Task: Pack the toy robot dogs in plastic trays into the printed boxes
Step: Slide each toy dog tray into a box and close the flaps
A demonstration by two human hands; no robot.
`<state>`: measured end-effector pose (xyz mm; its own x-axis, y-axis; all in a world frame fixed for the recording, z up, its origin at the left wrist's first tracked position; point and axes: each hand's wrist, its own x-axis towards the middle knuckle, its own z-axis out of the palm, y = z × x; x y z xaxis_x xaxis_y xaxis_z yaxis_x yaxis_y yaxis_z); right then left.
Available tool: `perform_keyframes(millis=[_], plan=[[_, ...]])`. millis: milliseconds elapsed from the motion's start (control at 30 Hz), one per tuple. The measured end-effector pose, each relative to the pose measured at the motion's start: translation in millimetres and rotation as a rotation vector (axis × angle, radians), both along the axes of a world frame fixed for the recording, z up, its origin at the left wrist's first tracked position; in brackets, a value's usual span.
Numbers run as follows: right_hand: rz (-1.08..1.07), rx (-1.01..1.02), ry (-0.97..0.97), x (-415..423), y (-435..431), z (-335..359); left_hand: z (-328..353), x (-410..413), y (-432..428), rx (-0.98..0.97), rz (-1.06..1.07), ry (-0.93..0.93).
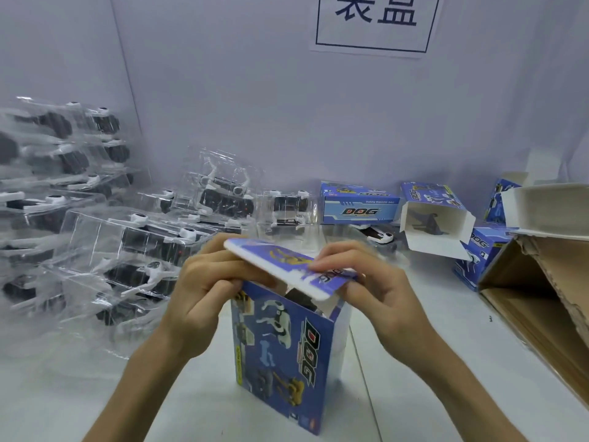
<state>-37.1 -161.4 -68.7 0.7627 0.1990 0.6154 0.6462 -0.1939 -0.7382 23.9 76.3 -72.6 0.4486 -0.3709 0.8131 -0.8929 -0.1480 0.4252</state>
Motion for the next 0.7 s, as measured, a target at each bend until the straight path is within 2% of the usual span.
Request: perform_keyframes(millis=[167, 300, 400, 467, 567, 700], plan=[[-0.032, -0.074, 0.019, -11, 7, 5, -17, -15, 0, 0.005, 0.213, -0.123], [-0.172, -0.335, -0.113, -23, 23, 17, -35, -30, -15, -0.115, 0.443, -0.219], [-0.235, -0.467, -0.086, -27, 33, 28, -46, -39, -24, -0.214, 0.562, -0.223], [-0.276, -0.541, -0.063, -26, 33, 32, -50, -45, -30, -0.245, 0.559, -0.178], [-0.326, -0.612, -0.102, -29, 26, 37, -44, -55, -38, -0.228, 0.439, -0.074], [-0.343, -0.536, -0.068, -34, 14, 39, -29, -59, -42, -0.181, 0.393, -0.094]])
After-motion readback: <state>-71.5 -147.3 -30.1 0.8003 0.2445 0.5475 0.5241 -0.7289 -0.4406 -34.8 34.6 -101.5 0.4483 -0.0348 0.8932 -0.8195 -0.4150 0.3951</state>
